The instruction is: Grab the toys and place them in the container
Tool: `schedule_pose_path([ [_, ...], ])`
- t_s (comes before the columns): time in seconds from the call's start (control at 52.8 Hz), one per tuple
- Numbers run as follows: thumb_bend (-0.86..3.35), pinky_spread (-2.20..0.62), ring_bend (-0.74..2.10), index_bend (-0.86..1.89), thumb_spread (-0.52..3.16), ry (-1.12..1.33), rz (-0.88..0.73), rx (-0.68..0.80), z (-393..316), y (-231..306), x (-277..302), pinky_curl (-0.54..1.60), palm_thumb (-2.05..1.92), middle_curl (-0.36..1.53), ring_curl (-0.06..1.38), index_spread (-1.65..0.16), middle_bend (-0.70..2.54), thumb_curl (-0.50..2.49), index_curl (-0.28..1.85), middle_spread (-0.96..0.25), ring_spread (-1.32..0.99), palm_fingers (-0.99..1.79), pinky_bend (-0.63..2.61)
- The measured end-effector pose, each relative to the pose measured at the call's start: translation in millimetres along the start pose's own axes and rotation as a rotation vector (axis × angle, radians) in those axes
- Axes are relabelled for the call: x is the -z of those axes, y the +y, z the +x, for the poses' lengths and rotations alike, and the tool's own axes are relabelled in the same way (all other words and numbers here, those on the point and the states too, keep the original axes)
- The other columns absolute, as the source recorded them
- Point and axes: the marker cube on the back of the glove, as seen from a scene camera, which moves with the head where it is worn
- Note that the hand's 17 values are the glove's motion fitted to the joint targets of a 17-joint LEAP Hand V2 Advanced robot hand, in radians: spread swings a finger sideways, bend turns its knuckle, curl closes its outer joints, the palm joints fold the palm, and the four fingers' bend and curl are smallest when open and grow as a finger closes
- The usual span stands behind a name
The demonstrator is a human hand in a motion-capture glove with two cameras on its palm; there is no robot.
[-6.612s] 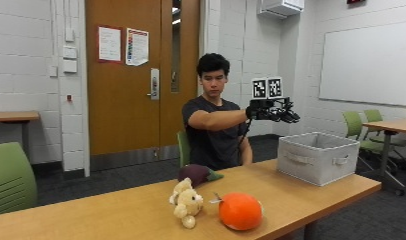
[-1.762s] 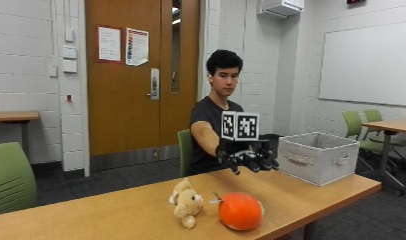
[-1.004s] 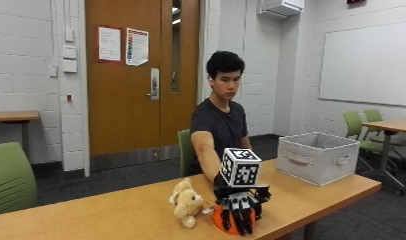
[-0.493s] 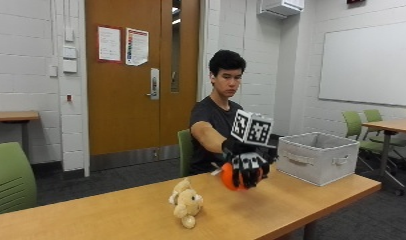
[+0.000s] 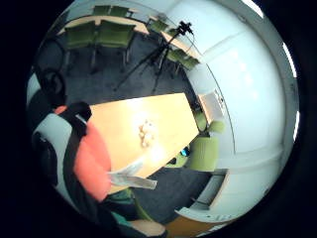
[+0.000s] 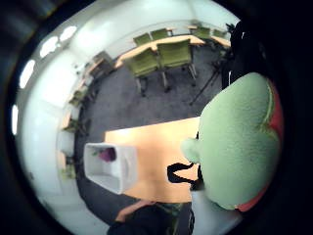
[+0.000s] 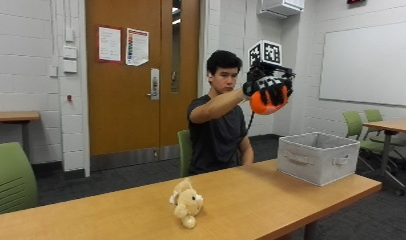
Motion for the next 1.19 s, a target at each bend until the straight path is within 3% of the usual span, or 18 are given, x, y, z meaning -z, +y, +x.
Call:
schedule_pose_path([
  [0.17,0.04,-0.38,1.13,0.11,0.84,-0.099,0.084,0.115,-96,40,73,0.36,0.6,0.62,0.47,-0.49,0.72,0.73,0.99,-0.46,-0.45,0.94,0.96],
  [0.379,-0.01,-0.39,1.17,0.08,0.87,-0.268,0.03,0.319,-200,78,110,0.36,0.57,0.64,0.47,-0.49,0.73,0.75,0.99,-0.45,-0.42,0.94,0.97],
  [0.682,-0.01,-0.38,1.25,0.07,1.04,-0.306,-0.025,0.507,-332,121,79,0.36,0.5,0.66,0.46,-0.45,0.75,0.71,0.92,-0.43,-0.4,0.92,0.99],
  [0.815,-0.01,-0.38,1.26,0.08,1.11,-0.448,-0.067,0.713,-334,108,54,0.36,0.48,0.67,0.46,-0.45,0.75,0.69,0.89,-0.42,-0.39,0.92,0.99],
  [0.909,-0.01,-0.38,1.26,0.08,1.15,-0.348,-0.107,0.662,-314,79,21,0.36,0.48,0.67,0.45,-0.44,0.75,0.67,0.87,-0.42,-0.39,0.92,0.99],
  [1.004,-0.01,-0.37,1.27,0.09,1.18,-0.31,-0.266,0.582,-340,100,19,0.36,0.47,0.67,0.45,-0.43,0.75,0.66,0.85,-0.42,-0.39,0.9,1.0],
  [1.042,-0.06,-0.34,1.21,0.07,1.24,-0.273,-0.309,0.594,-367,126,25,0.38,0.34,0.65,0.43,-0.43,0.7,0.59,0.82,-0.39,-0.38,0.74,1.04],
  [1.061,-0.18,-0.31,1.09,-0.06,1.18,-0.254,-0.324,0.594,-378,137,28,0.43,0.13,0.61,0.4,-0.41,0.53,0.53,0.77,-0.32,-0.33,0.28,1.21],
  [1.099,-0.22,-0.24,1.03,-0.05,1.09,-0.234,-0.334,0.625,-384,147,28,0.5,-0.08,0.61,0.44,-0.37,0.43,0.49,0.78,-0.22,-0.25,-0.15,1.36],
  [1.156,-0.18,-0.17,0.93,-0.06,1.0,-0.262,-0.307,0.779,-373,152,27,0.48,-0.17,0.56,0.38,-0.36,0.37,0.44,0.66,-0.13,-0.18,-0.2,1.41],
  [1.193,-0.17,-0.13,0.89,-0.03,0.97,-0.269,-0.295,0.767,-365,150,27,0.46,-0.19,0.54,0.33,-0.35,0.35,0.42,0.6,-0.09,-0.15,-0.2,1.42],
])
